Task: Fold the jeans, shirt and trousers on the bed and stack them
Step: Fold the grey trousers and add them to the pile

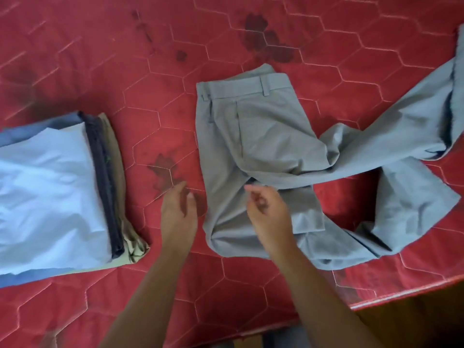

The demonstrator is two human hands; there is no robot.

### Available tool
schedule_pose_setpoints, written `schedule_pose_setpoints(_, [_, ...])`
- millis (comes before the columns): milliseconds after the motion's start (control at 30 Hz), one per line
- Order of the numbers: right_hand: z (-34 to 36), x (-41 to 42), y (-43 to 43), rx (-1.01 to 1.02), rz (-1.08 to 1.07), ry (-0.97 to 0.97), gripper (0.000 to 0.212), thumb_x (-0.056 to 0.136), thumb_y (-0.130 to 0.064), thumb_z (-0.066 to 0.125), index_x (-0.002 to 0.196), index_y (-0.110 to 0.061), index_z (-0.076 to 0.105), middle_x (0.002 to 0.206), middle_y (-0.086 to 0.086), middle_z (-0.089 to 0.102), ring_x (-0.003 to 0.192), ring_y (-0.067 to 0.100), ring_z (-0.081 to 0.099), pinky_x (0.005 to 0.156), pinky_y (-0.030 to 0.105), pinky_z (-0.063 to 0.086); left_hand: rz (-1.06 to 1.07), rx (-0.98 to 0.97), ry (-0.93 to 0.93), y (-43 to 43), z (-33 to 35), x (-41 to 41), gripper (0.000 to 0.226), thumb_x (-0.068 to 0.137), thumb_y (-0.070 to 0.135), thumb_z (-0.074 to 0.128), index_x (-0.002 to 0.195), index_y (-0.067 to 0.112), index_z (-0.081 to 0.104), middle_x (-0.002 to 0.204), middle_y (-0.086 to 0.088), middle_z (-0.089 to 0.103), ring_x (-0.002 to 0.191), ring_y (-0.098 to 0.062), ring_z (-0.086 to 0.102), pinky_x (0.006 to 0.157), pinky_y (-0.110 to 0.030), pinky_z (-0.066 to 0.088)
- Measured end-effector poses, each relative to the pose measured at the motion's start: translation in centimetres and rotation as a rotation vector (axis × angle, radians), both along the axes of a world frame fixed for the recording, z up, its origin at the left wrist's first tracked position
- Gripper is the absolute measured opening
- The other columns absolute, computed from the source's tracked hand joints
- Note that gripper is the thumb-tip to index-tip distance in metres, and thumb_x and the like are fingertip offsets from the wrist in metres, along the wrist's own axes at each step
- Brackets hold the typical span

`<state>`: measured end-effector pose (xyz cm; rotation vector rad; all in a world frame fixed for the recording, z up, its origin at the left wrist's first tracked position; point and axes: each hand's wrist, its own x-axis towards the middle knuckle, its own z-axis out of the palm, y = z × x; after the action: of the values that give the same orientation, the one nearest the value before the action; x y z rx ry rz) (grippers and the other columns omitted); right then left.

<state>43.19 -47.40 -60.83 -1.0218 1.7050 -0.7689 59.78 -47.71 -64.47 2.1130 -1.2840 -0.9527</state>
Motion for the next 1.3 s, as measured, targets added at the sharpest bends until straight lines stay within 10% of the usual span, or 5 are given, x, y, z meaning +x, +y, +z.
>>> schedule_pose_setpoints(233, [-1.5,-5.6,-12.3,-0.112,0.311,0.463,0.036,0.086,-0.016,0.057,0.121,-0.007,0.054,0.119,0.010,0.049,0.108,0.021,0.050,0.093,0.026,0.038,-0.053,0.004,0.009,-9.1,-0.8,-2.8,0.037,0.093,0.023,0.045,0.130,0.021,0.047,0.129,0.002,0.049,0.120,-0.013,0.044,0.102,-0.031,0.035])
schedule_pose_setpoints(600, [-5.9,0.9,-21.0,-0.147,0.449,0.315,0.042,0.087,-0.033,0.060,0.123,-0.013,0.052,0.120,0.005,0.050,0.110,0.019,0.050,0.095,0.031,0.043,0.074,0.019,0.229,-18.4,-4.0,-2.4,0.039,0.092,0.014,0.051,0.131,0.014,0.046,0.123,0.002,0.054,0.108,-0.010,0.051,0.096,-0.027,0.042])
schedule_pose_setpoints(867, [-7.9,2.9,-23.6,-0.120,0.463,0.673,0.037,0.086,-0.031,0.057,0.114,-0.009,0.047,0.115,0.011,0.052,0.107,0.028,0.049,0.081,0.034,0.041,0.241,-0.018,0.523,-21.7,-5.3,-3.2,0.034,0.093,0.003,0.046,0.123,0.017,0.051,0.116,0.000,0.060,0.105,-0.013,0.059,0.089,-0.026,0.050])
schedule_pose_setpoints(1067, [-6.5,0.7,-23.7,0.013,0.228,0.235,0.014,0.079,-0.012,0.060,0.092,-0.010,0.056,0.070,-0.002,0.055,0.067,0.018,0.053,0.064,0.030,0.041,0.345,-0.024,0.539,-23.1,-3.7,-4.5,0.031,0.088,0.001,0.056,0.118,0.005,0.056,0.100,-0.003,0.063,0.087,-0.012,0.062,0.071,-0.016,0.054])
schedule_pose_setpoints(1300, [1.1,-5.9,-21.0,-0.100,-0.149,-0.091,0.026,0.083,0.005,0.042,0.100,-0.013,0.049,0.082,-0.007,0.052,0.078,0.010,0.051,0.076,0.026,0.044,0.247,-0.079,0.505,-20.5,3.5,-6.4,0.020,0.087,0.004,0.059,0.107,0.007,0.060,0.089,0.003,0.064,0.084,-0.013,0.062,0.075,-0.023,0.052])
